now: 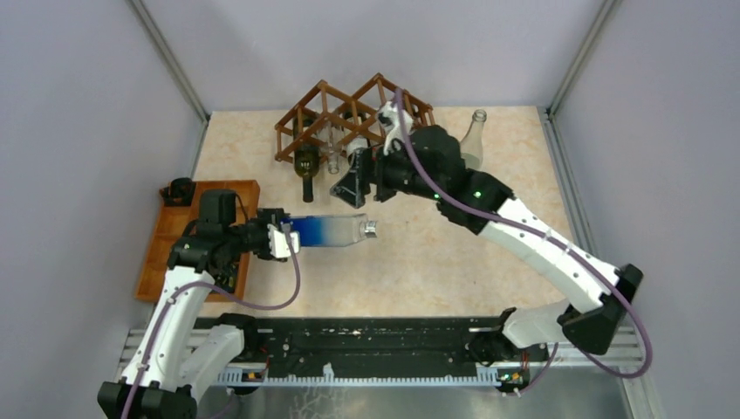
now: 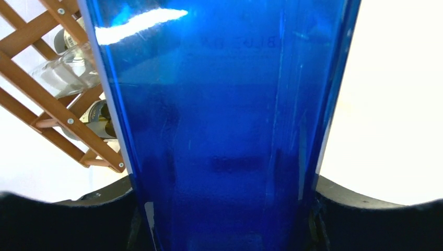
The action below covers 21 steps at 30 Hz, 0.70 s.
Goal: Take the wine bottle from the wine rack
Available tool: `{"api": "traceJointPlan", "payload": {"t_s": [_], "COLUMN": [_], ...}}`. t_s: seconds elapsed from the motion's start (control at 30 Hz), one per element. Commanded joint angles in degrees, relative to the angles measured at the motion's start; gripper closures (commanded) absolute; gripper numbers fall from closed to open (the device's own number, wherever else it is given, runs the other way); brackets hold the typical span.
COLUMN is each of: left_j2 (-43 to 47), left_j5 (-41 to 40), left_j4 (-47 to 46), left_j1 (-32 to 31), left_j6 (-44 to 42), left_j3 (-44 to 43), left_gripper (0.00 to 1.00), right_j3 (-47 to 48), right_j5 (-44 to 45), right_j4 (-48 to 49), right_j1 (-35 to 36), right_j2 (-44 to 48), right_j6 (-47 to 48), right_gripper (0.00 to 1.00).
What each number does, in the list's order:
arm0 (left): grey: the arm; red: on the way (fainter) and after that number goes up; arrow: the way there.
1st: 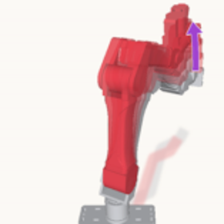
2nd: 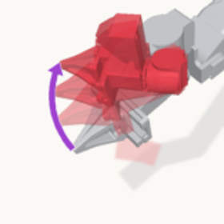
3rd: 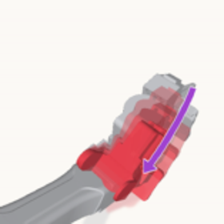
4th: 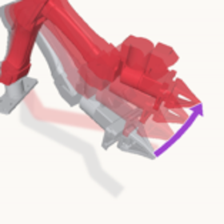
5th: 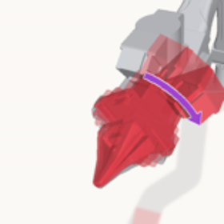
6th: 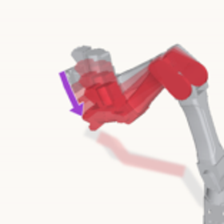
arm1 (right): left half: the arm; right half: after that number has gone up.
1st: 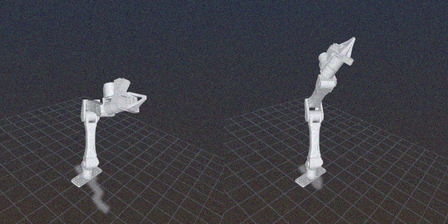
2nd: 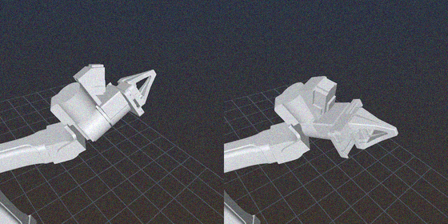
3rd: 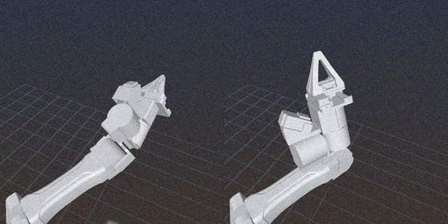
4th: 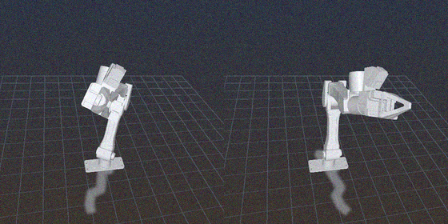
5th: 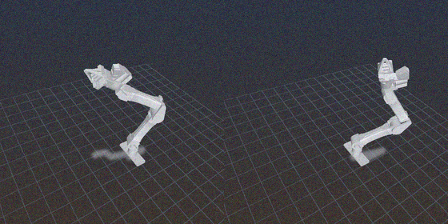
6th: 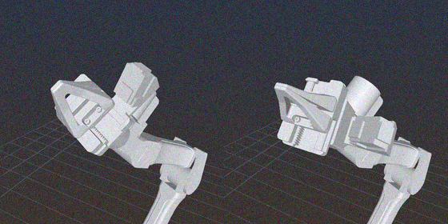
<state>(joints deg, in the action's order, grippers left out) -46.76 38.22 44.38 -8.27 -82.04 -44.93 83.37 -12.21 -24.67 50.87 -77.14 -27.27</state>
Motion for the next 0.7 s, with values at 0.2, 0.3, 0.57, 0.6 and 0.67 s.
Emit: {"api": "traceJointPlan", "payload": {"t_s": [0.2,0.3,0.57,0.6,0.67], "left_j2": [-2.40,-3.62,-6.65,-6.67,-6.80], "left_j5": [9.41,10.83,14.59,14.76,15.00], "left_j4": [-11.00,-13.39,-18.73,-19.44,-20.22], "left_j1": [-0.25,-0.25,-0.25,-0.25,-0.25], "left_j6": [24.24,31.88,49.80,50.95,52.49], "left_j3": [-8.54,-10.25,-13.13,-13.31,-13.57], "left_gripper": [1.00,1.00,1.00,1.00,1.00], "right_j3": [-4.23,-5.06,-6.52,-6.79,-7.55], "right_j5": [12.02,12.03,8.15,6.86,4.48], "right_j4": [9.37,10.49,13.87,14.46,15.92], "right_j1": [-4.52,-4.58,-4.61,-4.59,-4.58], "right_j2": [13.30,14.77,15.13,14.65,13.32], "right_j6": [-1.91,-2.17,-4.40,-4.91,-6.40], "right_gripper": [0.01,0.01,0.01,0.01,0.01]}}
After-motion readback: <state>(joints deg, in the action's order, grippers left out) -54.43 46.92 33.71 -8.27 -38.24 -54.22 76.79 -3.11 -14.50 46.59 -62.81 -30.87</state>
